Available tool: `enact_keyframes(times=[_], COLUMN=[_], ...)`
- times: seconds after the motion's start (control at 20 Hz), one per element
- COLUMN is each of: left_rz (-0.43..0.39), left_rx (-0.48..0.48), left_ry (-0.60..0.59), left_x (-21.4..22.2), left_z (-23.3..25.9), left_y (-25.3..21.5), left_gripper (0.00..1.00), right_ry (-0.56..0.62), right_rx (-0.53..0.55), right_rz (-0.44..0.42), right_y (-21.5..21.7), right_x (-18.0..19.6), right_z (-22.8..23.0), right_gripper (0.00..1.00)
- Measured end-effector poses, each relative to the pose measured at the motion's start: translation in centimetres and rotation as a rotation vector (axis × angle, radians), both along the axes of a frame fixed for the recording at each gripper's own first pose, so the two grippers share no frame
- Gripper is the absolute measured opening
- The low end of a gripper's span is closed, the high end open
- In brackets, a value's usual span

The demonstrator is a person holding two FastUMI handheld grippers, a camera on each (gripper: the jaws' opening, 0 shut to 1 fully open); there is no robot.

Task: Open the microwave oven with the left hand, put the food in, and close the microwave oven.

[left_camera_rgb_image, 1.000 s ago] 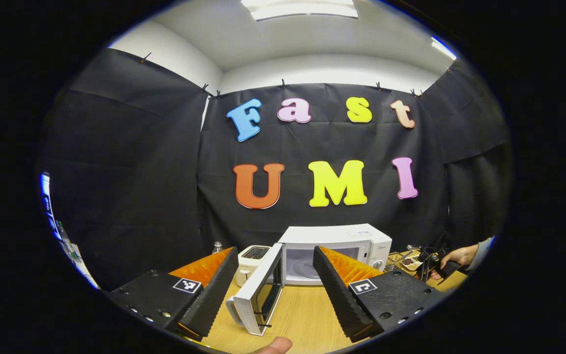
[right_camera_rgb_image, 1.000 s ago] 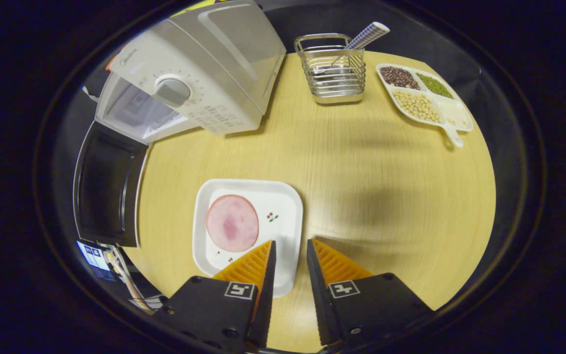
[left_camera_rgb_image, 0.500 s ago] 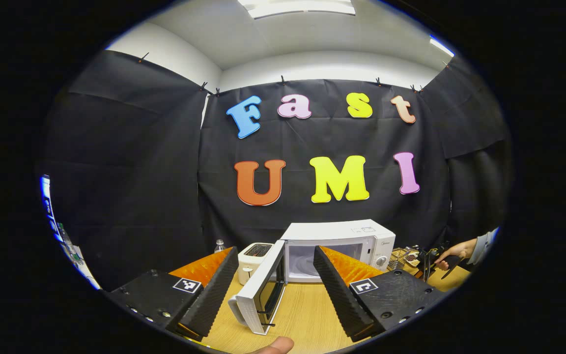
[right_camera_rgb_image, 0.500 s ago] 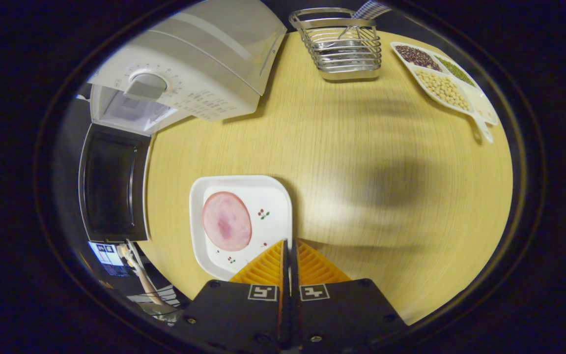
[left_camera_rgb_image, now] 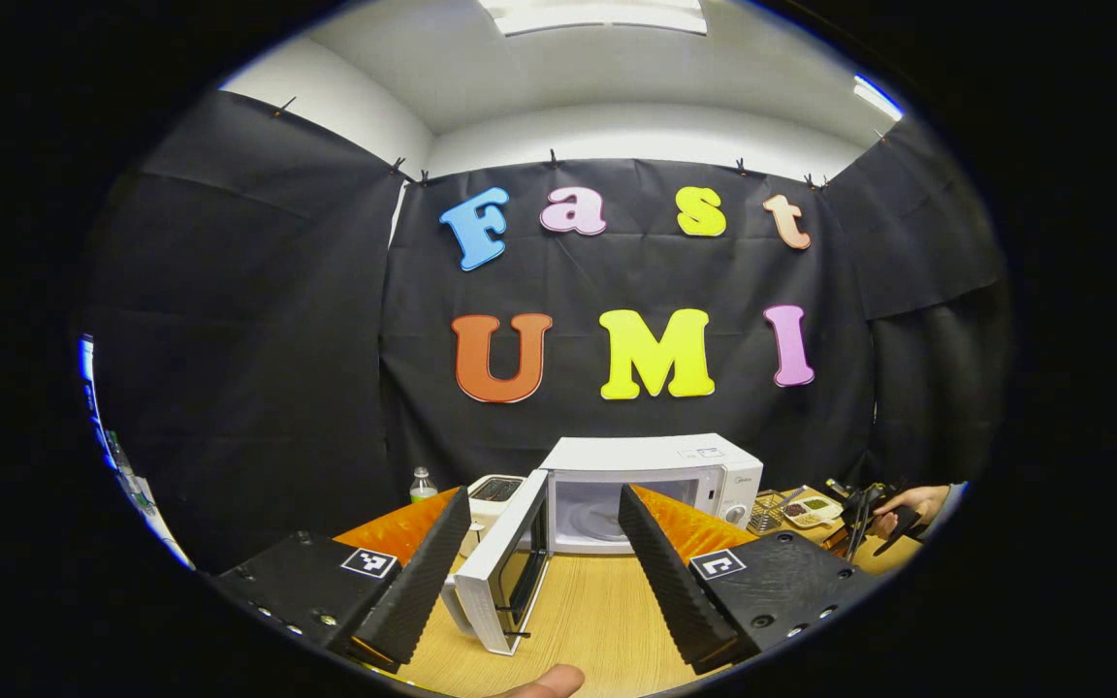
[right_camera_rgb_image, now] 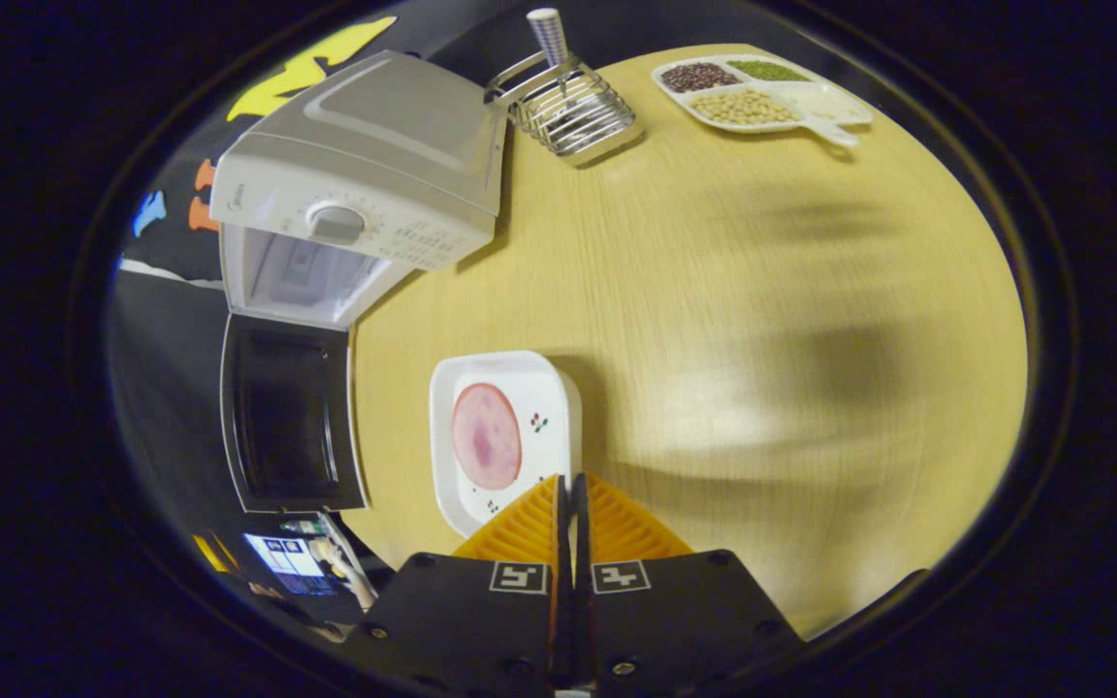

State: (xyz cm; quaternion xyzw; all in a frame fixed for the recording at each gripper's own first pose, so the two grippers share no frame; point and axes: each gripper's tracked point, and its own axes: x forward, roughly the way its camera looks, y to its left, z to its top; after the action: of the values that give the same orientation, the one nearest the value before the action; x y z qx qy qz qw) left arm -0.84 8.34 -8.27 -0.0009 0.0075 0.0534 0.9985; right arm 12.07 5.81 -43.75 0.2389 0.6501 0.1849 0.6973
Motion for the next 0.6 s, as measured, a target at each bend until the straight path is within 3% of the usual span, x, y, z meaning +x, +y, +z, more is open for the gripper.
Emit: enact_keyframes(times=[0.35, 0.6], left_rz=[-0.037, -0.025], left_rx=[-0.01, -0.027], left_ry=[0.001, 0.01], left_x=[-0.8, -1.6], left_z=[-0.8, -1.7], left_y=[0.1, 2.0], left_gripper=[0.94, 0.94], right_ry=[-0.022, -0.014], right_rx=[0.034, 0.093], right_rz=[-0.148, -0.274], right_y=[2.9, 8.9], right_x=[-1.8, -3.1], right_z=[1.6, 3.3], right_gripper=[0.04, 0.04])
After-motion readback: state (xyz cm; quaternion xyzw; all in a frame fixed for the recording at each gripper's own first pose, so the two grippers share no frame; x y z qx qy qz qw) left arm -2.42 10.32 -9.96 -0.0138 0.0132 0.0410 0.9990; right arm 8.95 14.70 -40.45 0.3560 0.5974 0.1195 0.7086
